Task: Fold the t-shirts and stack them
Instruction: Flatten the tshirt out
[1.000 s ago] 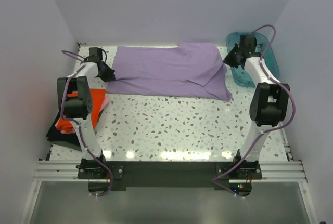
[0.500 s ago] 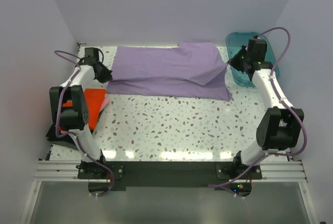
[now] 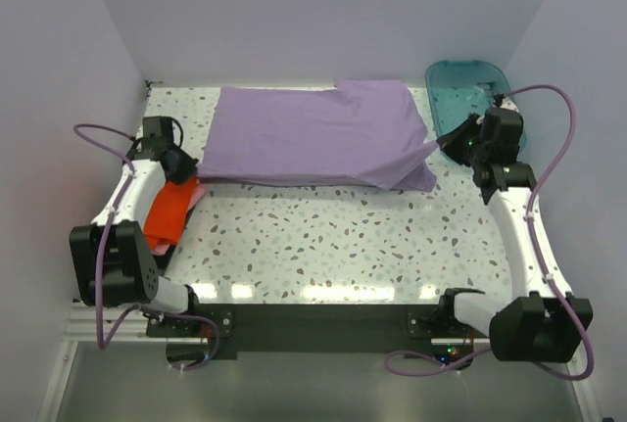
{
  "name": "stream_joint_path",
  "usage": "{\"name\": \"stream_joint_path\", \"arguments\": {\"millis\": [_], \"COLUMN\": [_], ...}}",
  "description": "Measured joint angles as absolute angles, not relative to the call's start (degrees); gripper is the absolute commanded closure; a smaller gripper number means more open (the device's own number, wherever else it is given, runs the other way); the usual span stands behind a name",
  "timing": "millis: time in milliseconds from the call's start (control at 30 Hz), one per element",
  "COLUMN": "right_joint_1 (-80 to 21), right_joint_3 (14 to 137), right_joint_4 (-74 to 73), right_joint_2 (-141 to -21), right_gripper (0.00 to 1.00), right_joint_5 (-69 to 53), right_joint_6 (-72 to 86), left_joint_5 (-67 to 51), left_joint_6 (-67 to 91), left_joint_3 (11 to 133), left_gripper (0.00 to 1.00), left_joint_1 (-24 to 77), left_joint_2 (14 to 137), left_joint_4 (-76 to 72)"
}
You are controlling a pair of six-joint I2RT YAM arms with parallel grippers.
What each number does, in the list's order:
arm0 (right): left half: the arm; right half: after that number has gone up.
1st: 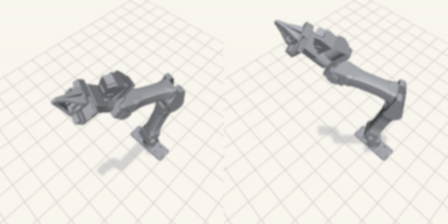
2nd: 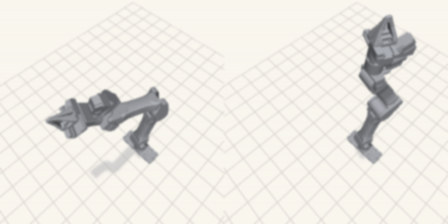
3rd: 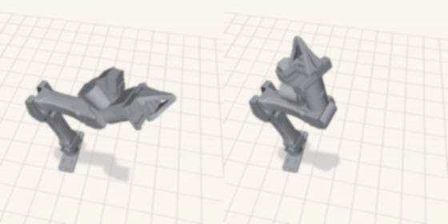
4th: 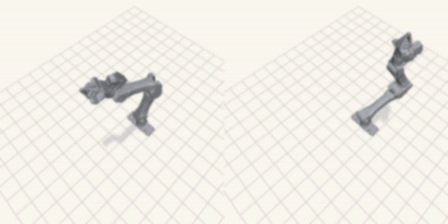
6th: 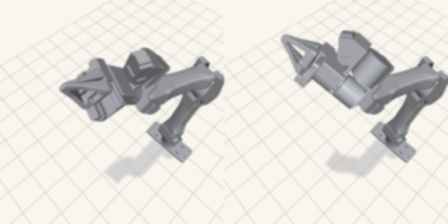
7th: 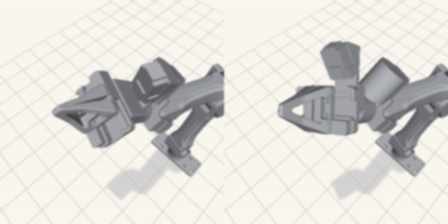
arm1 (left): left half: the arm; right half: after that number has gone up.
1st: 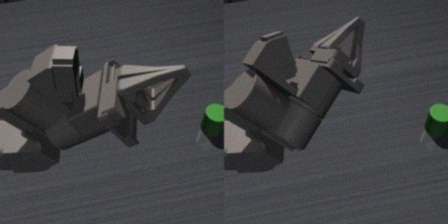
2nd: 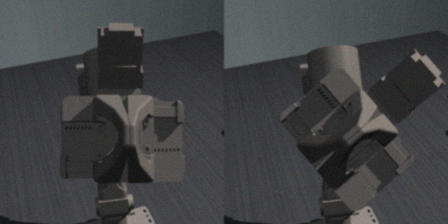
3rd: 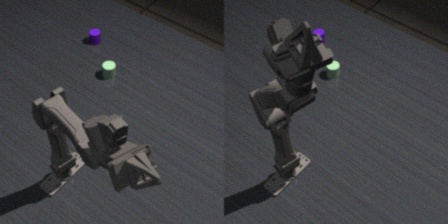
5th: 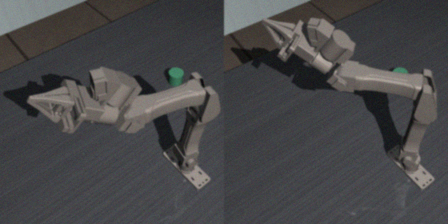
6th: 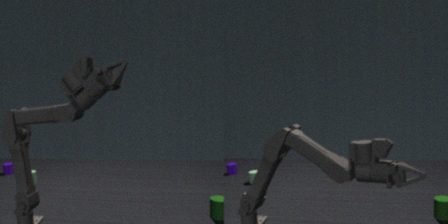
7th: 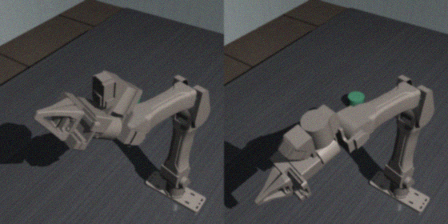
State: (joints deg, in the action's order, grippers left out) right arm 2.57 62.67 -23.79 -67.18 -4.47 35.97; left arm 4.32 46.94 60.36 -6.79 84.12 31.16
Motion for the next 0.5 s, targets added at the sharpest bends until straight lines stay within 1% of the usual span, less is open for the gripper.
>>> {"name": "stream_joint_path", "arguments": {"millis": [233,400,500], "right_joint_1": [2.6,2.6,2.5], "right_joint_3": [58.9,58.9,59.8], "right_joint_4": [-27.1,-28.3,-28.6], "right_joint_2": [-60.4,-60.7,-62.9], "right_gripper": [1.00,1.00,1.00], "right_joint_5": [-3.7,-2.3,-2.0], "right_joint_6": [35.4,34.9,34.9], "left_joint_5": [4.4,3.6,3.2], "left_joint_6": [46.9,46.7,46.4], "left_joint_3": [54.7,54.8,56.3], "left_gripper": [1.00,1.00,1.00], "left_joint_1": [-6.8,-6.8,-6.9], "left_joint_2": [80.9,82.7,85.5], "left_joint_4": [31.0,30.4,30.5]}}
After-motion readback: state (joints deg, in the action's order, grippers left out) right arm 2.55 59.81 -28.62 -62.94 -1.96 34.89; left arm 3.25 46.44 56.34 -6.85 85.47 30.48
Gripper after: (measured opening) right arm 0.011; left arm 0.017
